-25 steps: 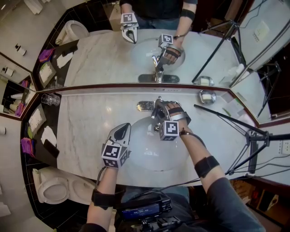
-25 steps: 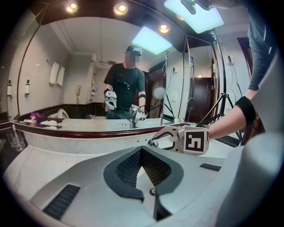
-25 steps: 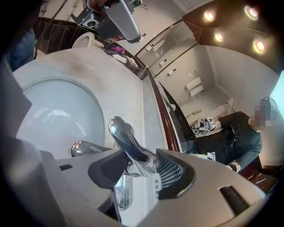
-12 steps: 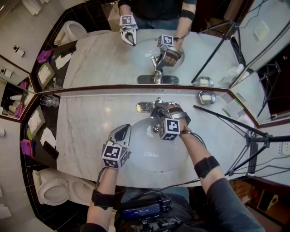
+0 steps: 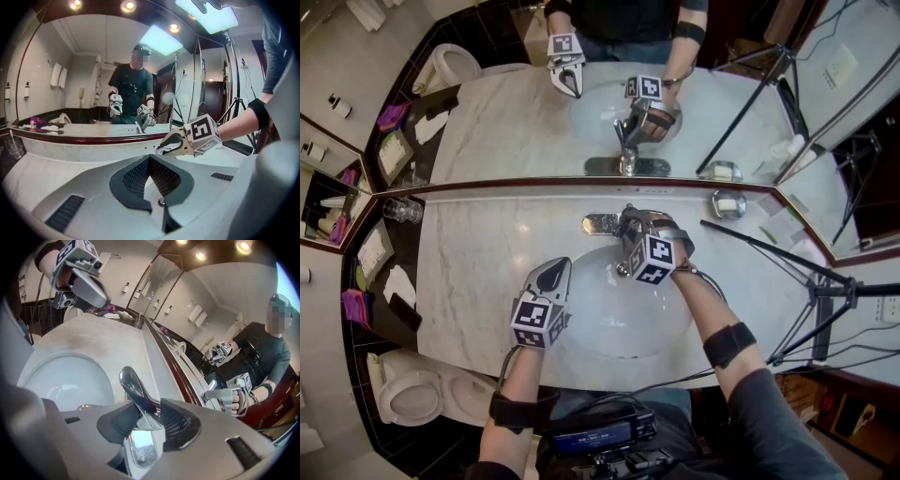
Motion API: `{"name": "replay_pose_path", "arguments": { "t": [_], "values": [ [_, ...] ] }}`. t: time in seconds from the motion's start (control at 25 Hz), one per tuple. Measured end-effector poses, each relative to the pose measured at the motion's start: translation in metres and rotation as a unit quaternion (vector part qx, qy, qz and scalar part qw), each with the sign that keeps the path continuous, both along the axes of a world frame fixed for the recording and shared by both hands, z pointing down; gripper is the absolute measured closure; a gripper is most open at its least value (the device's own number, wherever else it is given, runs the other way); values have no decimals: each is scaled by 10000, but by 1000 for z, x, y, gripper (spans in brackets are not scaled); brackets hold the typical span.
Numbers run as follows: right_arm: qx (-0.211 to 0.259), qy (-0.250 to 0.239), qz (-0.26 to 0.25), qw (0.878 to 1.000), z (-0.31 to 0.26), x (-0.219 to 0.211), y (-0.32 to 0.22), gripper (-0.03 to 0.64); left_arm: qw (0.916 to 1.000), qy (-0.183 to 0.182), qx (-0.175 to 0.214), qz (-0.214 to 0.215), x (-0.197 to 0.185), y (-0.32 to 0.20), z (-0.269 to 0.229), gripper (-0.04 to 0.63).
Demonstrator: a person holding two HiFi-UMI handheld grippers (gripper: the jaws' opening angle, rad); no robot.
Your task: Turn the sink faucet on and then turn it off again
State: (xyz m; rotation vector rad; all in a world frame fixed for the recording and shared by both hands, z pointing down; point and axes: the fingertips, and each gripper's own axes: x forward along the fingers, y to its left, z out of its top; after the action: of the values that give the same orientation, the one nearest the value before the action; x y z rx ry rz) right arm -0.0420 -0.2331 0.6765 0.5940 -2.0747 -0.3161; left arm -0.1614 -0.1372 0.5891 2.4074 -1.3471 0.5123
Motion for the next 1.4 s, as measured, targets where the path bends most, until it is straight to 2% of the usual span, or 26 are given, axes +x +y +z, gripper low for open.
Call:
{"name": "replay_pose_path", "arguments": {
  "t": [0.4, 0.68, 1.16, 1.4],
  "values": [
    [-795, -103, -26, 9968, 4, 0, 0, 451, 10000, 23, 44, 3, -1, -3, -4, 595],
    [-1221, -471, 371, 9907, 3, 6, -12, 453, 10000, 43, 26, -13, -5, -4, -3, 595],
    [-1258, -429, 489, 9899, 7, 12, -8, 443, 9999, 7, 35, -115, -10, 0, -5, 595],
    [-963, 108, 391, 9945, 3, 17, -2, 442, 9998, 21, 90, -179, -14, 3, -12, 595]
  ]
}}
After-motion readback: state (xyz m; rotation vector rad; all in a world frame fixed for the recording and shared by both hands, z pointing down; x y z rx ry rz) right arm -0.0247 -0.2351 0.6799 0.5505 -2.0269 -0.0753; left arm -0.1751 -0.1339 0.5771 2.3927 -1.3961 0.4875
